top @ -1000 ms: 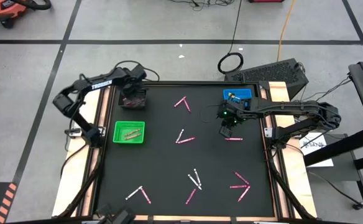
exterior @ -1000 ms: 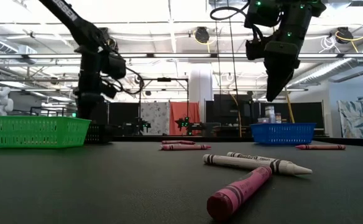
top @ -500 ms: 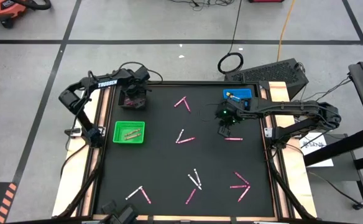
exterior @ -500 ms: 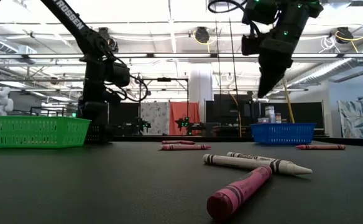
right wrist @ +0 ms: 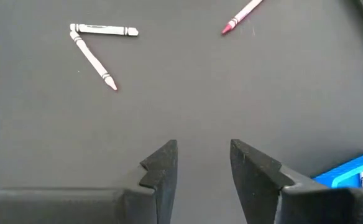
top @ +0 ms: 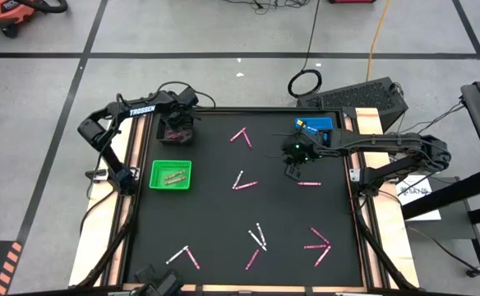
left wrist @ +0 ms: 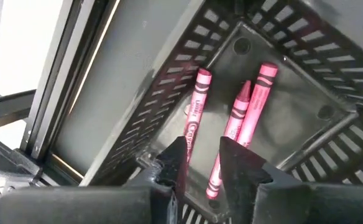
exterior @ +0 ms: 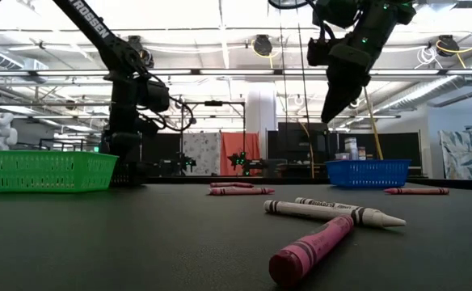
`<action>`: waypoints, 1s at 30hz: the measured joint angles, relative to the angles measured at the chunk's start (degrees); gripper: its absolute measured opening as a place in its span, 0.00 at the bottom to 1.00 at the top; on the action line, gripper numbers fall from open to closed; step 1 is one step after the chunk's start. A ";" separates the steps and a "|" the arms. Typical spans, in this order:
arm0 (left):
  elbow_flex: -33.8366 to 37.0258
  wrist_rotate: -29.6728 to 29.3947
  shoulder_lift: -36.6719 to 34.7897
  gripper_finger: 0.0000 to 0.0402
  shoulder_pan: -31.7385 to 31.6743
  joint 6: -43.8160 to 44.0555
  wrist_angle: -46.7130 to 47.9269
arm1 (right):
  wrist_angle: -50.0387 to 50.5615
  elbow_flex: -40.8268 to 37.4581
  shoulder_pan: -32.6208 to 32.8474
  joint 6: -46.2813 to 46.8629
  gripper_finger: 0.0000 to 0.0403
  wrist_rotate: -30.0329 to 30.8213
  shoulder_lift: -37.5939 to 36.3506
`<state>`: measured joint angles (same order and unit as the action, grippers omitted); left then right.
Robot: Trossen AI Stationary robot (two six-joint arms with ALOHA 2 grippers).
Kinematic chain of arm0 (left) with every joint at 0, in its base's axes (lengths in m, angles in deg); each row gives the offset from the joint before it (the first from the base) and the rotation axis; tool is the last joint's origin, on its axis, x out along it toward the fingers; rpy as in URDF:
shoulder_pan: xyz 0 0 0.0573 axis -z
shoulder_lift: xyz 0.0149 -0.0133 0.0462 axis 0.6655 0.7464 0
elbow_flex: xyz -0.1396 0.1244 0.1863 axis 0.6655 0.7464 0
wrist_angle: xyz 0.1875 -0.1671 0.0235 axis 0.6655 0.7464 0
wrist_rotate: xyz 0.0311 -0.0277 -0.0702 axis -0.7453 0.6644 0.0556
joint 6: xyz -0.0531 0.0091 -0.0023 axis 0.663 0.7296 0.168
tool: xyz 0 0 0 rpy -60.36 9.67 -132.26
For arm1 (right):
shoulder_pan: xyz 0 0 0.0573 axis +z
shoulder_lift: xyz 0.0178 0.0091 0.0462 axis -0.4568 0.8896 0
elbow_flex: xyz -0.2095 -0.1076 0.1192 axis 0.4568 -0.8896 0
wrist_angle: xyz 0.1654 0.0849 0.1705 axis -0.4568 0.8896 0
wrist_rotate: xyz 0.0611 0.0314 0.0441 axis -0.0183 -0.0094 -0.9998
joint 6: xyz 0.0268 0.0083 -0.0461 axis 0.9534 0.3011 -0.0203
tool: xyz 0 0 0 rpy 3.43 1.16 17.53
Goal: Sort crayons
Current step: Put the pink crayon into the green bin
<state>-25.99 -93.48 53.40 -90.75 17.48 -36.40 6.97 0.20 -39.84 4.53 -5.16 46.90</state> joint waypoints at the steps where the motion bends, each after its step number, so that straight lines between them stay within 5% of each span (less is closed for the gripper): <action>1: 0.00 -0.02 0.00 0.22 0.13 0.11 0.04 | -0.43 0.00 -0.08 -0.57 0.33 -0.02 0.04; 11: -2.69 1.09 -9.07 0.22 3.48 1.55 0.40 | -19.94 0.34 -5.72 -2.81 0.33 -0.22 8.03; 30: -2.71 1.48 -27.37 0.22 9.45 7.53 10.11 | -16.54 21.68 -11.62 3.50 0.33 -0.22 31.05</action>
<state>-28.70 -92.00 26.03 -81.29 25.01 -26.29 -9.57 21.88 -51.46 8.03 -5.38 77.94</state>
